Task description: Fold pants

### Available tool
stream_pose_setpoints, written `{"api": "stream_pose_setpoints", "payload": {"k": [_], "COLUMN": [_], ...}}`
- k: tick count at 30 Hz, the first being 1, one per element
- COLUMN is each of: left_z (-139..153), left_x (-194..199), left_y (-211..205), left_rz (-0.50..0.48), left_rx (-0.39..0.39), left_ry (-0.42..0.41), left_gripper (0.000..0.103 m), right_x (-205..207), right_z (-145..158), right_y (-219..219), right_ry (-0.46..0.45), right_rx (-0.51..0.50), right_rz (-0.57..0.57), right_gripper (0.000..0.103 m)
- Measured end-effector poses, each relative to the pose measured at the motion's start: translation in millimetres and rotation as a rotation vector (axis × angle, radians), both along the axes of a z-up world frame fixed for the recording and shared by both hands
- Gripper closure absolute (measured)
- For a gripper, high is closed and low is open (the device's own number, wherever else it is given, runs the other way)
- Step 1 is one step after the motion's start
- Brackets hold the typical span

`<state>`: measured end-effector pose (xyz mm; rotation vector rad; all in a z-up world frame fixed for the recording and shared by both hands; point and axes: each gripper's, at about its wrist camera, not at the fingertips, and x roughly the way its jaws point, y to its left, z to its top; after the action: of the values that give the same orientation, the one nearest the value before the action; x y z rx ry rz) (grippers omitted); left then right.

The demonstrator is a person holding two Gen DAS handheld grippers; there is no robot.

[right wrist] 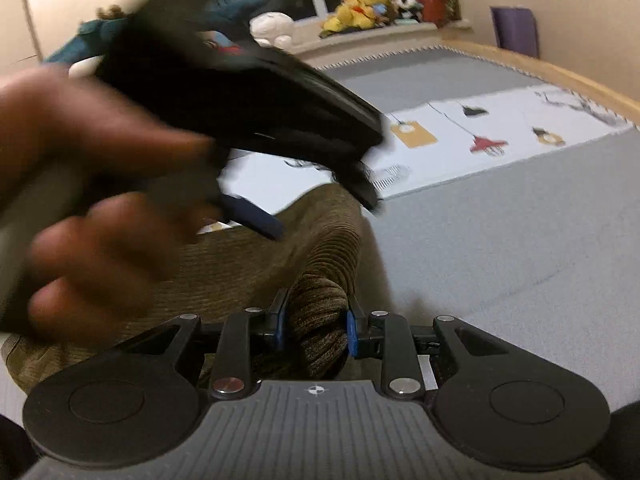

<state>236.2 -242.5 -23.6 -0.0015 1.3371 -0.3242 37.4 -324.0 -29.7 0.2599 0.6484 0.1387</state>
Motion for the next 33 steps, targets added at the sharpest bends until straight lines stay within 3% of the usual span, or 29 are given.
{"api": "stream_pose_setpoints", "payload": {"k": [3, 5, 7, 9, 12, 18, 21, 24, 26, 28, 31, 33], "left_z": [-15, -20, -16, -6, 19, 73, 80, 66, 57, 51, 52, 50], "left_x": [7, 10, 12, 13, 10, -5, -16, -17, -13, -10, -8, -11], "left_y": [-14, -17, -19, -23, -40, -89, -97, -73, -38, 7, 91, 152], "left_rz": [-0.082, -0.133, -0.146, -0.127, -0.109, -0.174, -0.194, -0.126, -0.059, 0.002, 0.095, 0.171], "left_rx": [0.185, 0.21, 0.232, 0.215, 0.105, -0.343, -0.485, -0.512, -0.502, -0.503, -0.5, -0.496], "left_ry": [0.034, 0.067, 0.06, 0.042, -0.011, -0.081, -0.122, -0.124, -0.12, -0.12, -0.148, -0.161], "left_gripper": [0.027, 0.058, 0.075, 0.079, 0.08, 0.082, 0.082, 0.083, 0.084, 0.084, 0.085, 0.085], "right_x": [-2, -1, 1, 3, -2, -36, -48, -45, -39, -36, -41, -43], "right_z": [3, 4, 4, 6, 17, 45, 52, 49, 44, 44, 49, 50], "right_y": [2, 0, -4, -13, -32, -81, -91, -84, -78, -70, -57, -49], "right_ry": [-0.028, -0.029, -0.012, -0.007, -0.053, -0.246, -0.325, -0.317, -0.276, -0.272, -0.346, -0.38], "right_rx": [-0.011, 0.009, 0.035, 0.075, 0.12, 0.043, -0.029, -0.075, -0.038, 0.015, 0.108, 0.154], "right_rz": [0.026, 0.032, 0.019, -0.014, -0.107, -0.484, -0.599, -0.555, -0.463, -0.347, -0.195, -0.118], "right_gripper": [0.075, 0.075, 0.075, 0.076, 0.076, 0.075, 0.074, 0.072, 0.068, 0.064, 0.05, 0.046]}}
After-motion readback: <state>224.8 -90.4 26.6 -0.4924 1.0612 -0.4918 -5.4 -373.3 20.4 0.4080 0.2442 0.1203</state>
